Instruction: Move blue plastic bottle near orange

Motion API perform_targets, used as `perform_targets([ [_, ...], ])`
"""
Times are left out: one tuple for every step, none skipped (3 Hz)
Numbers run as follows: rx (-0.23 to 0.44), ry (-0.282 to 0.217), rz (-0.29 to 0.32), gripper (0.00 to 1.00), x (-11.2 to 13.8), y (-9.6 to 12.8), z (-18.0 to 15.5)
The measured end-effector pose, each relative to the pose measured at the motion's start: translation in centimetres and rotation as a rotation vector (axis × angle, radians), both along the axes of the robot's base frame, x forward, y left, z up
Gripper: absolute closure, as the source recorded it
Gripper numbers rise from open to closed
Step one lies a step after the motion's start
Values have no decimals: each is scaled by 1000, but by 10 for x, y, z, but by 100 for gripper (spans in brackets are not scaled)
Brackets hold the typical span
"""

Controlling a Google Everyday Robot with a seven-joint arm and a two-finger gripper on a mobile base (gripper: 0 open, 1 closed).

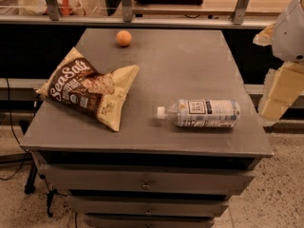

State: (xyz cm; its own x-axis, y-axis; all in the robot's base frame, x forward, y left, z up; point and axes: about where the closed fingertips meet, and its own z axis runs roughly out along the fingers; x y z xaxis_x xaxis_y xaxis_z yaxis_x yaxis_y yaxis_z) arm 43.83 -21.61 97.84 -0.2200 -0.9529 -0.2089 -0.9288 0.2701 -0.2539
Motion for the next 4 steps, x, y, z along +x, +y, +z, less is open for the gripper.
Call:
perform_targets([
  [-7, -8, -11, 0, 4, 1, -2],
  [-35, 31, 14, 0, 21, 11, -25],
  [-63, 87, 55, 0, 45, 26, -59],
  [-118, 140, 82, 0, 58, 38, -88],
])
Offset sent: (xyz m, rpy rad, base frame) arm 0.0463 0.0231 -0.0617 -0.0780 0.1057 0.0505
